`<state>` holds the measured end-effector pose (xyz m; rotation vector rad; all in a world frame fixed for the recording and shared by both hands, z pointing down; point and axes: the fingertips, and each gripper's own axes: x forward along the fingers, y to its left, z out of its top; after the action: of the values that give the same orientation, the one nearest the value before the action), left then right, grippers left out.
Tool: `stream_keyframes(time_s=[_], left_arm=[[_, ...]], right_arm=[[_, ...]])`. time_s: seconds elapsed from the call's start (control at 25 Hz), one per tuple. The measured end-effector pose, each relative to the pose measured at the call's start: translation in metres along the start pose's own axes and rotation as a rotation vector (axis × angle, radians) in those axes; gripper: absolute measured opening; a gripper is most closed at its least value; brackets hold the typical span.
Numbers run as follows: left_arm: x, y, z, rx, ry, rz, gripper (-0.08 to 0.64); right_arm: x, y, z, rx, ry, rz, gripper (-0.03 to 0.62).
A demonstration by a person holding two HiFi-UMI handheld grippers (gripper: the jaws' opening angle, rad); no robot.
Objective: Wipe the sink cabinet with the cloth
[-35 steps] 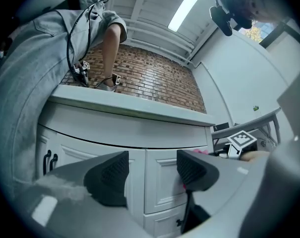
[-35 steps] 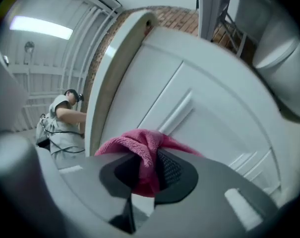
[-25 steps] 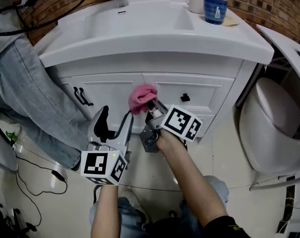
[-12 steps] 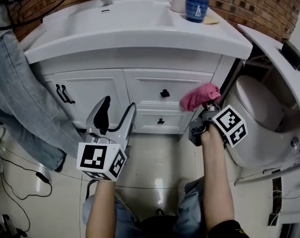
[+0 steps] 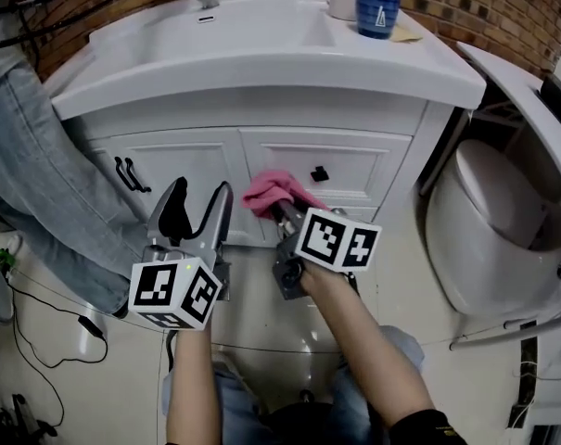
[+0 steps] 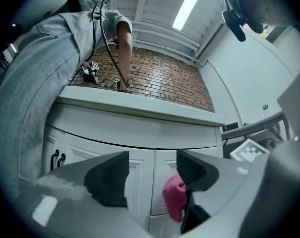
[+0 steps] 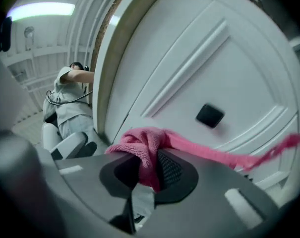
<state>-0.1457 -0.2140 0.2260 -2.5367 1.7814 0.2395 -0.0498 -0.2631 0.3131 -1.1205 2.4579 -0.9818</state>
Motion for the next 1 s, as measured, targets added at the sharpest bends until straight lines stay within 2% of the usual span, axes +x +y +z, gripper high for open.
stream_keyframes(time_s=[0.12, 0.2, 0.28, 0.32, 0.4, 0.48, 0.56, 0.64, 0.76, 0.84, 0.92, 1.0], left_arm=[[-0.006, 0.009, 0.000, 0.028, 0.008, 0.018, 0.299], [-0.010, 0.014, -0.001, 0.043, 0.018, 0.027, 0.299], [-0.011, 0.016, 0.000, 0.043, 0.018, 0.027, 0.299], [-0.011, 0.016, 0.002, 0.041, 0.014, 0.024, 0.299], [-0.010, 0.015, 0.005, 0.032, 0.008, 0.013, 0.299], [-0.007, 0.008, 0.007, 0.023, 0.000, -0.006, 0.299], [-0.003, -0.001, 0.009, 0.015, -0.013, -0.028, 0.299], [0.001, -0.010, 0.009, 0.004, -0.022, -0.044, 0.299], [0.005, -0.017, 0.006, 0.001, -0.022, -0.052, 0.299], [0.007, -0.018, 0.005, 0.002, -0.020, -0.050, 0.299], [0.007, -0.017, 0.004, 0.000, -0.018, -0.049, 0.299], [0.006, -0.015, 0.006, -0.005, -0.021, -0.046, 0.299]], right_arm=[[0.036, 0.007, -0.024, 0.139, -0.011, 0.084, 0.051], [0.045, -0.005, -0.026, 0.286, -0.076, 0.086, 0.050], [0.037, -0.017, -0.020, 0.367, -0.107, 0.063, 0.051], [0.028, -0.020, -0.012, 0.353, -0.105, 0.048, 0.051], [0.000, -0.029, 0.011, 0.247, -0.111, -0.016, 0.051], [-0.035, -0.049, 0.042, 0.151, -0.166, -0.122, 0.051], [-0.067, -0.072, 0.068, 0.116, -0.226, -0.203, 0.054], [-0.097, -0.100, 0.083, 0.124, -0.276, -0.291, 0.054], [-0.144, -0.153, 0.097, 0.203, -0.380, -0.456, 0.054], [-0.164, -0.170, 0.105, 0.218, -0.439, -0.529, 0.053], [-0.166, -0.171, 0.105, 0.197, -0.453, -0.557, 0.054], [-0.148, -0.163, 0.091, 0.200, -0.401, -0.526, 0.053]])
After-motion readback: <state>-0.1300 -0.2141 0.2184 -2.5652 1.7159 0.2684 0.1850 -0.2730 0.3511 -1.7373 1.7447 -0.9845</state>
